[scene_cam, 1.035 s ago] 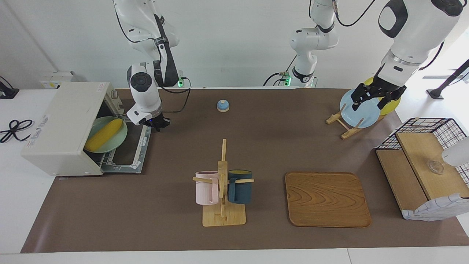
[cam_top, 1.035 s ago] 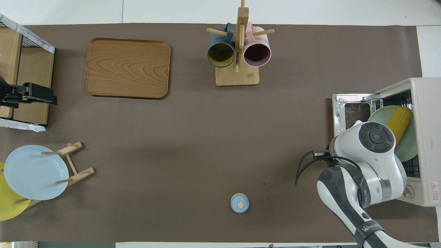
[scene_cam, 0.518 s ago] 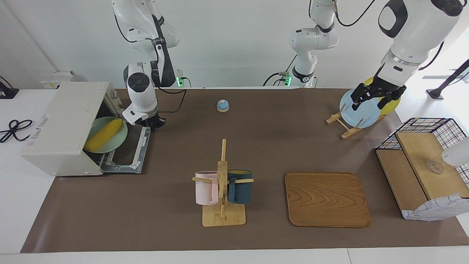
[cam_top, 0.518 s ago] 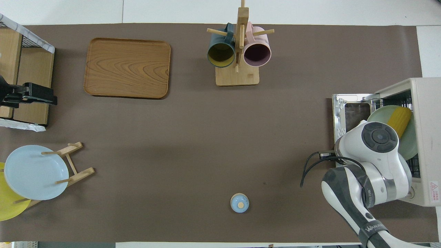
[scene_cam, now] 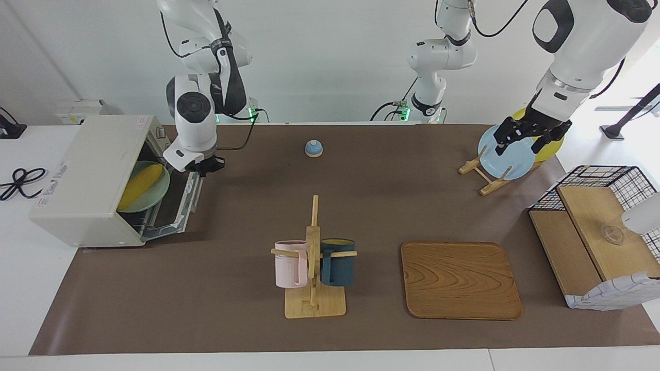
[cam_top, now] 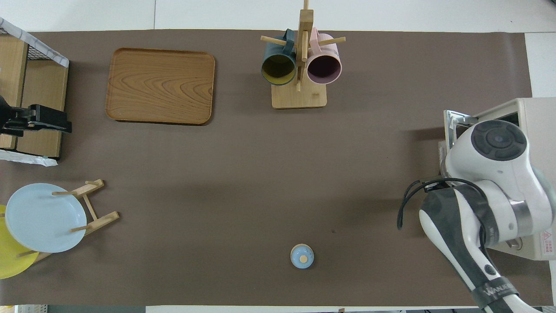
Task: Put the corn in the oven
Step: 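Swing the oven door shut with the right gripper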
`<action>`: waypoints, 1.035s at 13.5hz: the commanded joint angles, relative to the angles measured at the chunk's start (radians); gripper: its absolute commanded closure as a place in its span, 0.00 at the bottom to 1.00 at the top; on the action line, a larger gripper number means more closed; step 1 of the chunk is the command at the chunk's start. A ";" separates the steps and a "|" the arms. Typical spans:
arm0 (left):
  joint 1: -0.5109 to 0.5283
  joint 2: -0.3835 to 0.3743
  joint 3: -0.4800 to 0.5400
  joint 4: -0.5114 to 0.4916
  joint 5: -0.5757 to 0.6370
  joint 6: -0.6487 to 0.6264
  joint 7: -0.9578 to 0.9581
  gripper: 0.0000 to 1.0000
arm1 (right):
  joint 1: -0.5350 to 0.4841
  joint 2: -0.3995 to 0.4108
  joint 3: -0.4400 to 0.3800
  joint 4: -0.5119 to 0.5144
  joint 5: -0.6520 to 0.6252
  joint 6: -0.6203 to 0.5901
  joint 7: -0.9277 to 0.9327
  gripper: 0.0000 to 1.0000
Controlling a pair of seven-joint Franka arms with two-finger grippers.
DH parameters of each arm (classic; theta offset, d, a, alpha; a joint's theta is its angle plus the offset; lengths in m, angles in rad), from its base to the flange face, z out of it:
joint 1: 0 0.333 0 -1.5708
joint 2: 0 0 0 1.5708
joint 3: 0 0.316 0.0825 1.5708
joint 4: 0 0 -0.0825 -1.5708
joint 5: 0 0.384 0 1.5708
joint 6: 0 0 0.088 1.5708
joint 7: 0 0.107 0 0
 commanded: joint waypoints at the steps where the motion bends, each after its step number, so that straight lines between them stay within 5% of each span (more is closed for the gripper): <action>1: 0.012 -0.019 -0.006 -0.019 0.015 0.007 0.005 0.00 | -0.114 0.007 -0.019 0.084 -0.067 -0.016 -0.209 1.00; 7: 0.012 -0.019 -0.006 -0.019 0.015 0.007 0.005 0.00 | -0.177 -0.060 -0.021 0.112 -0.057 -0.079 -0.367 1.00; 14: 0.012 -0.019 -0.006 -0.019 0.015 0.007 0.005 0.00 | -0.135 -0.046 -0.008 0.348 0.019 -0.299 -0.371 1.00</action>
